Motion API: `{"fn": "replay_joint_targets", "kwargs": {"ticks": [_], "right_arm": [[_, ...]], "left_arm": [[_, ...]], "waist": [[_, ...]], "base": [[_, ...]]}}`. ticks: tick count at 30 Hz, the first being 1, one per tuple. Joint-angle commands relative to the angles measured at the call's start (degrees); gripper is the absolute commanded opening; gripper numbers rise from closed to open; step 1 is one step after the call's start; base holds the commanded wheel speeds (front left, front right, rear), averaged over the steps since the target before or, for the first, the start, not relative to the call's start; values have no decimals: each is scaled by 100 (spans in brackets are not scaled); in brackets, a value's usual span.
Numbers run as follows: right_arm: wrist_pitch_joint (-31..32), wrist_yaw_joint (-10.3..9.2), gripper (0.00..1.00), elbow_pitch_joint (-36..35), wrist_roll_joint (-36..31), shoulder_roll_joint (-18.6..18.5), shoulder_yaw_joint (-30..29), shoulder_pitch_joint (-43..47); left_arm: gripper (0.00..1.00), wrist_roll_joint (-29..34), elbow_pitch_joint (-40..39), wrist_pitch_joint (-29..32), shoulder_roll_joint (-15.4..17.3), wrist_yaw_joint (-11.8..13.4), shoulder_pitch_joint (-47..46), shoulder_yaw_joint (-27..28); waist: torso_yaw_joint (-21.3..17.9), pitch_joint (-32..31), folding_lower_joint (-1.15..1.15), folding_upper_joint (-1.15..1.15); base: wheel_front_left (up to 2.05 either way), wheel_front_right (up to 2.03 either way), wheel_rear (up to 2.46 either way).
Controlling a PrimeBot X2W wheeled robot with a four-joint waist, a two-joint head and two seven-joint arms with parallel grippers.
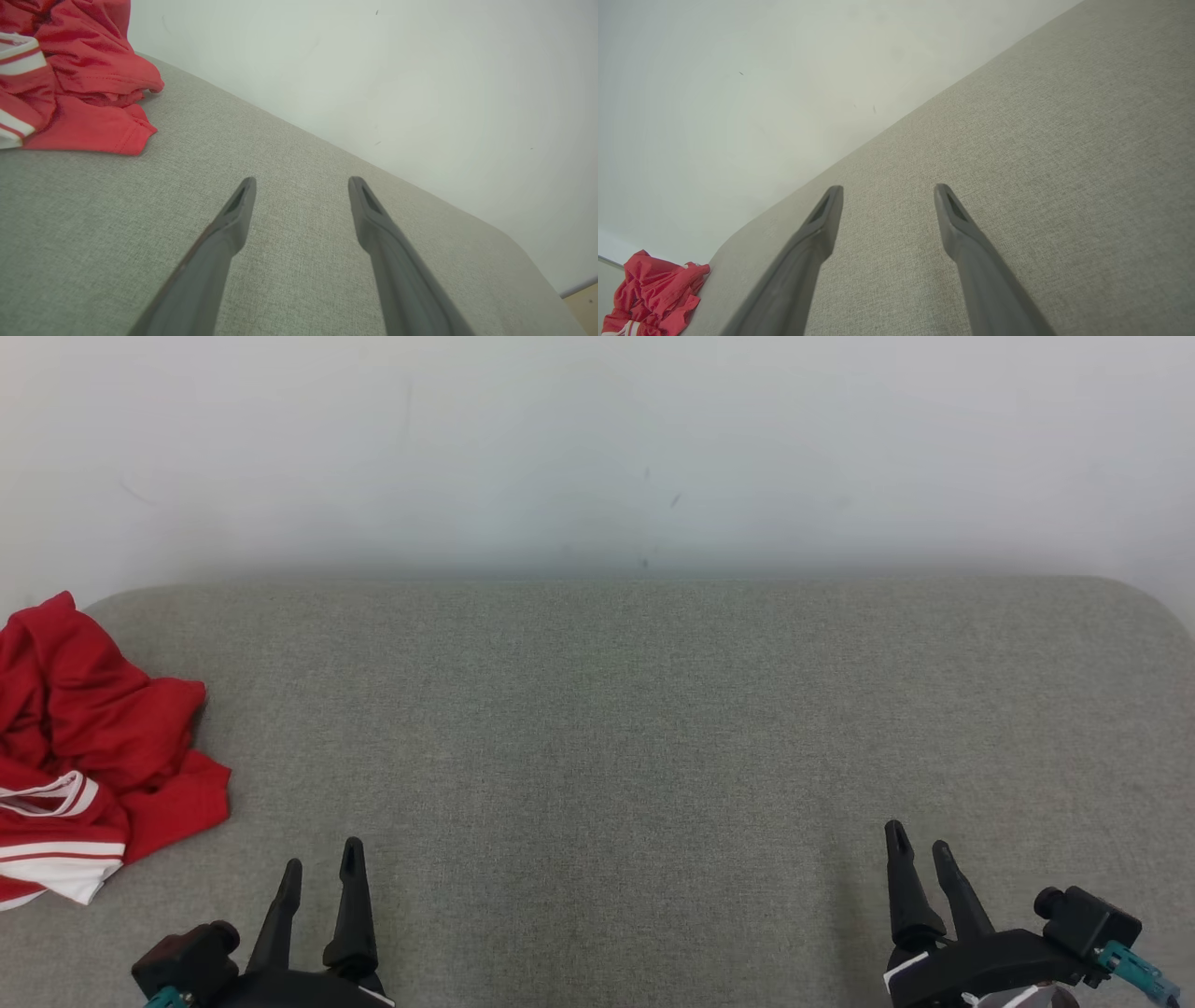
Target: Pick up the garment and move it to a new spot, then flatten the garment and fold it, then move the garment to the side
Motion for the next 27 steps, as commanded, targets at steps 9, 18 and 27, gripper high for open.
{"fn": "replay_joint_targets", "kwargs": {"ticks": [9,18,27], "right_arm": [[-188,33,100,64,-733,-32,126,-164],[-324,36,100,158,-1302,-34,45,-161],[-377,34,100,149,-1815,-36,43,-134]], "left_arm": [[100,652,-137,-168,119,-64,-66,-43],[100,1178,-48,-278,141,-31,-55,-83],[100,1654,34,-383,146,-10,-97,-107]], "waist": [[11,7,0,0],[30,8,0,0],[21,23,0,0]], "base": [[0,0,0],[0,0,0],[0,0,0]]}}
